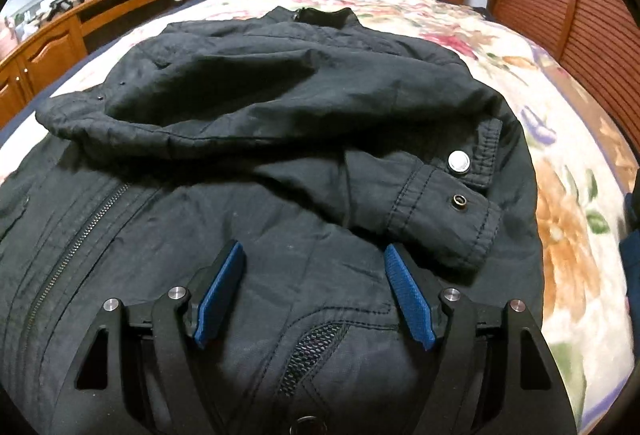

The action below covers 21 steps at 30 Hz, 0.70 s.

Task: Fold large clothes
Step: 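Grasp the jacket hem with the left gripper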

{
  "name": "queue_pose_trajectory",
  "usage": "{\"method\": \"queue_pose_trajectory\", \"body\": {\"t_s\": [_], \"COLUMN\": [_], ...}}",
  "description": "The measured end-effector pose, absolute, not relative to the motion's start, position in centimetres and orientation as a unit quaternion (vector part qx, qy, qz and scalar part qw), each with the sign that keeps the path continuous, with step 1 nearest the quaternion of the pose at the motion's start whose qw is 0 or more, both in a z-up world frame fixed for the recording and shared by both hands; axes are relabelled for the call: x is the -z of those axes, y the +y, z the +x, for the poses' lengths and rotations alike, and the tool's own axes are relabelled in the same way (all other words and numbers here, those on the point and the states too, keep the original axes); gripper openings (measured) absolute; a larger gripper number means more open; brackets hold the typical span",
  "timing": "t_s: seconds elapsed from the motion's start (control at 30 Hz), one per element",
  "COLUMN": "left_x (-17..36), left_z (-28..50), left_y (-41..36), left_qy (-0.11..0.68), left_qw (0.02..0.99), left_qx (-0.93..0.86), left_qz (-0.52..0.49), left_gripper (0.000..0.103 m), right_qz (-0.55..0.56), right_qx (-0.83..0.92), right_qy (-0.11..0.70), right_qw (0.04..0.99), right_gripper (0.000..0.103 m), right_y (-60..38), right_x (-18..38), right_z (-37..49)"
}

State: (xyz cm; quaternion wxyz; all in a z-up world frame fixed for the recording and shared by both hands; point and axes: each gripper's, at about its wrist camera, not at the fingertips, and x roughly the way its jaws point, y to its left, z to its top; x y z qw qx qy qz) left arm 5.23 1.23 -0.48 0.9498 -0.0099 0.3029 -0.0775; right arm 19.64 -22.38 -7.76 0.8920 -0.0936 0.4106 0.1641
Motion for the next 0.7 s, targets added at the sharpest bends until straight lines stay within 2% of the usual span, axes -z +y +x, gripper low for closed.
{"method": "queue_pose_trajectory", "body": {"t_s": [0.23,0.43,0.7], "left_x": [-1.2,-3.1,-1.6], "left_z": [7.8,13.8,22.2], "left_y": [1.4,2.6,3.7], "left_qy": [0.313,0.33,0.381], "left_qw": [0.948,0.943,0.925], "left_qx": [0.058,0.037,0.013], "left_qz": [0.012,0.012,0.012], "left_gripper": [0.066,0.066,0.066], "right_qz": [-0.084,-0.083,-0.082], "right_qx": [-0.171,-0.177,-0.181], "right_qy": [0.412,0.414,0.413], "right_qw": [0.891,0.889,0.889], "right_gripper": [0.075,0.075,0.075], "right_y": [-22.8,-22.8,-22.7], "right_x": [7.7,7.7,7.8], "right_z": [19.8,20.0,20.0]}}
